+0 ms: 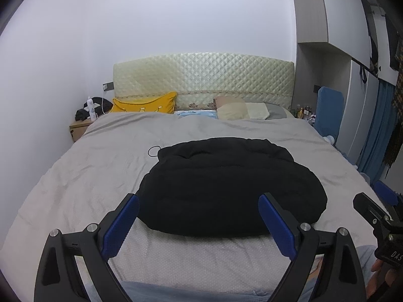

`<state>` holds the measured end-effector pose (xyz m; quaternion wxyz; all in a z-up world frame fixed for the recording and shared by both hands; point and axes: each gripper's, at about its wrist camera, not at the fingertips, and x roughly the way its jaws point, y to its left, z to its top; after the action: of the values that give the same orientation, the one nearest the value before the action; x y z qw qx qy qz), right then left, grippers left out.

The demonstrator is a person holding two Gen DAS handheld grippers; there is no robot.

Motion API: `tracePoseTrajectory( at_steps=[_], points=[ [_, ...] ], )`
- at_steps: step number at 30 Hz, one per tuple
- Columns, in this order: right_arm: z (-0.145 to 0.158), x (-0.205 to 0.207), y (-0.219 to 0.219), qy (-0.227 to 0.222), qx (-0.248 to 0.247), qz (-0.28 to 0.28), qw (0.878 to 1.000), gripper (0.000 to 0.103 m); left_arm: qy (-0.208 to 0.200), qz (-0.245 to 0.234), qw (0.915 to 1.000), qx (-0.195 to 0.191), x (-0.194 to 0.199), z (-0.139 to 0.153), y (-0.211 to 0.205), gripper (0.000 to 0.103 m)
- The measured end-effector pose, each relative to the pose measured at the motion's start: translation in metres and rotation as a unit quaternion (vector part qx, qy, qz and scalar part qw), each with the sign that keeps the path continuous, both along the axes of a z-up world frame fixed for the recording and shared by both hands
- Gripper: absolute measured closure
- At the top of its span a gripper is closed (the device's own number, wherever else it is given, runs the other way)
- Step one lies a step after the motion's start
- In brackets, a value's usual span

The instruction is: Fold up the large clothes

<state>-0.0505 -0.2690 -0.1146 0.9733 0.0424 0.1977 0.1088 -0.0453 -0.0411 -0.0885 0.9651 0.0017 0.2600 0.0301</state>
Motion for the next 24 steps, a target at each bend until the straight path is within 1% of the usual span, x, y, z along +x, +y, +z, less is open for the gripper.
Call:
tracePoseTrajectory(
  at_steps=[3,7,15,18,24],
  points=[
    [0.0002,-0.0003,-0.0008,0.000,0.000,0.000,1.000,0.000,0.001,-0.006,0.9999,-0.008,-0.0002,0.0012,-0.0007,0.007],
    [0.0010,-0.0025,-0.0016,-0.003,-0.001,0.000,1.000,0.000,0.000,-0.006,1.0000,-0.003,-0.0010,0.0022,-0.0028,0.007],
    [0.0013,-0.0048,-0.0034,-0.005,0.000,-0.001,1.000,0.000,0.000,-0.007,0.9999,-0.010,-0.0035,0.0049,-0.0014,0.007],
    [0.0018,-0.0063,-0.0037,-0.007,-0.001,0.000,1.000,0.000,-0.003,-0.004,0.9999,-0.014,-0.0009,0.0054,-0.0008,0.007],
    [0.0027,-0.0059,-0.0053,-0.007,0.000,0.001,1.000,0.000,0.004,0.004,0.9998,-0.017,0.0028,0.0020,0.0004,0.007]
  ],
)
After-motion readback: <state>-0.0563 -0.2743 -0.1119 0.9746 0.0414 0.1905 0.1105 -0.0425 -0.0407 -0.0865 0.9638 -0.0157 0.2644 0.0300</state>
